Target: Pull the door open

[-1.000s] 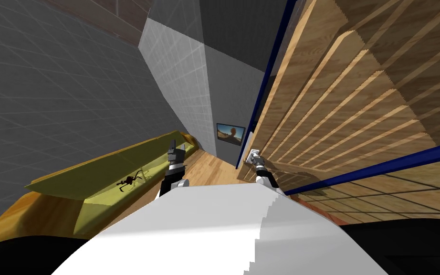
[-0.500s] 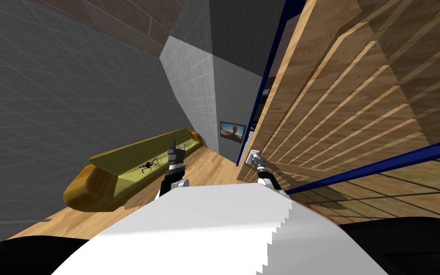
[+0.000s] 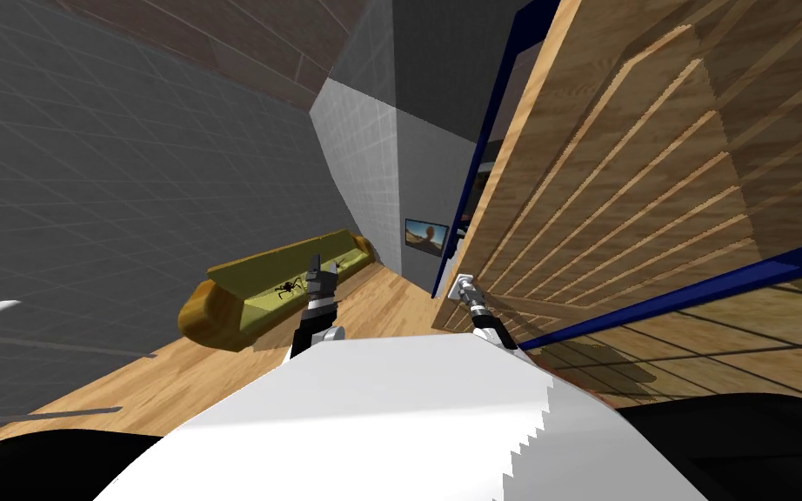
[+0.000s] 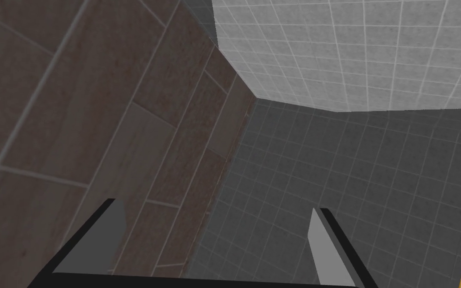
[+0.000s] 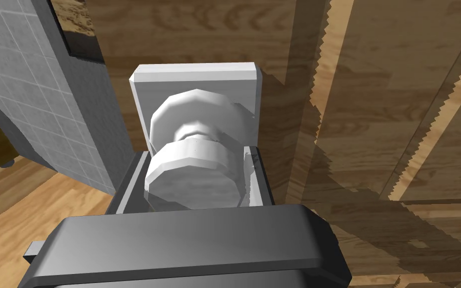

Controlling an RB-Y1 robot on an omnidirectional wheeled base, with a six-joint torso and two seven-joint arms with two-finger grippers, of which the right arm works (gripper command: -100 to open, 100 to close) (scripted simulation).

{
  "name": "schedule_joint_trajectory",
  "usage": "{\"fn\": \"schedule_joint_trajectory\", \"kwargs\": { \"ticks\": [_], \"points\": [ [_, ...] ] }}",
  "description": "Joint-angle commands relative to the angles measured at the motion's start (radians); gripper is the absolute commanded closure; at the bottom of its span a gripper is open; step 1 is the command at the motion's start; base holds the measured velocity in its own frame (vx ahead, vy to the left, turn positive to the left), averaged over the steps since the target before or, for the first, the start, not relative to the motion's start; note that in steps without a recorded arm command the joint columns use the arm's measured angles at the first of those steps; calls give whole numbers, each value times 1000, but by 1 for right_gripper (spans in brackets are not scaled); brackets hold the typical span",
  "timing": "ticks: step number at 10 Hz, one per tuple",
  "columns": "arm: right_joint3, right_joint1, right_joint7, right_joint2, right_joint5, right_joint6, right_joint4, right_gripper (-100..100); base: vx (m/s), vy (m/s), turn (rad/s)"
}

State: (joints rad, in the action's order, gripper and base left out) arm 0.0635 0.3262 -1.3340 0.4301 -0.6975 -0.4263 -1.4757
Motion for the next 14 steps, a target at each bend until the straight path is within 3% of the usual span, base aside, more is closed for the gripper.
{"fn": "schedule_joint_trajectory", "kwargs": {
  "ticks": [1,5,6,14],
  "points": [
    [17,12,-18,16,4,-12,-8,100,-211,-58,149],
    [51,37,-61,62,10,-40,-23,100,-244,-42,124],
    [45,36,-53,55,9,-32,-19,100,-88,-25,22],
    [104,71,-127,137,25,-93,-29,100,-190,-51,129]
  ]
}}
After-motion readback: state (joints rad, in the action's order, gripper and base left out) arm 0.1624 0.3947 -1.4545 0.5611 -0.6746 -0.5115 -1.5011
